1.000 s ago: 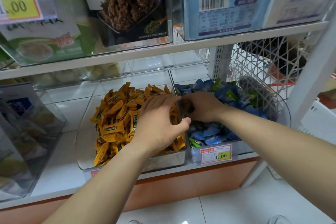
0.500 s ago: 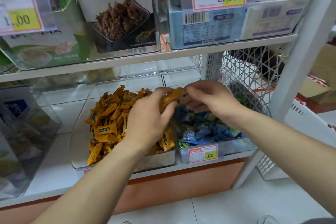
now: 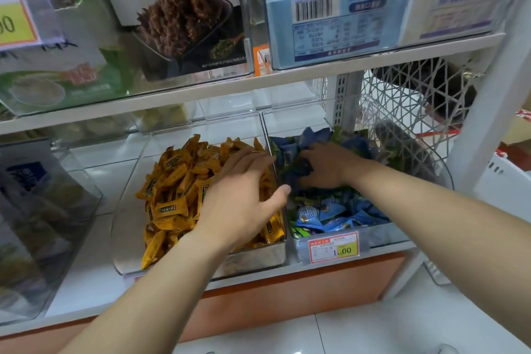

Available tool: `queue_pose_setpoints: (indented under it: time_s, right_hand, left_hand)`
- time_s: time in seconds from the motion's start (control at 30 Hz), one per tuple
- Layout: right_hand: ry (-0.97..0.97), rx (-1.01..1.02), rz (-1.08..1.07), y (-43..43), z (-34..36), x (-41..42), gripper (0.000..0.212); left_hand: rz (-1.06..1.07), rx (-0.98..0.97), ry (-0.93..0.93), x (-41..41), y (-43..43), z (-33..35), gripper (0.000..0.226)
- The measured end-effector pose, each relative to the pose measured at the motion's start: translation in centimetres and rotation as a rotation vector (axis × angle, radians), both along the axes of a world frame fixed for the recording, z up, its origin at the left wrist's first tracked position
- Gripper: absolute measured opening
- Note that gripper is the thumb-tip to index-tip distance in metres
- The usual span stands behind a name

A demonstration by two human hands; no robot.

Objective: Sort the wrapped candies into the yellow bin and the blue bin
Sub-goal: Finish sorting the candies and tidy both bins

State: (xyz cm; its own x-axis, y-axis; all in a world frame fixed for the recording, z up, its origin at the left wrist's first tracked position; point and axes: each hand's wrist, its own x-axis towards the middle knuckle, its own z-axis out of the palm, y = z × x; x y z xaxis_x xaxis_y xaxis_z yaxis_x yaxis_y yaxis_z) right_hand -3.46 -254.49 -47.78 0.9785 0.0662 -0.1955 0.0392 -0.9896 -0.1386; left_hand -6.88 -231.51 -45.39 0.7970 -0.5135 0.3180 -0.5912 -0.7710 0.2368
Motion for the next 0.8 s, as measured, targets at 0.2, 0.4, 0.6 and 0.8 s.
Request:
queue_pose_setpoints:
  time_s: [0.2, 0.4, 0.6, 0.8]
  right_hand:
    - [0.102, 0.039, 0.037, 2.1, -1.4, -2.3, 0.047]
    - [0.204, 0.326, 0.144, 2.3, 0.5, -4.9, 0.032]
    - [-0.174, 0.233, 0.037, -1.2, 2.1, -5.3, 0.023]
    - [-0.208, -0.006, -0.112, -5.8, 2.0, -4.4, 0.043]
  left_hand:
    - [-0.017, -0.049, 0.008, 0.6, 0.4, -0.4, 0.061]
    - [-0.003, 0.055, -0.009, 2.6, 2.9, -0.6, 0.059]
    - [0.185, 0.071, 0.096, 4.2, 6.5, -0.1, 0.050]
    - [0.284, 0.194, 0.099, 3.6, 5.7, 1.5, 0.060]
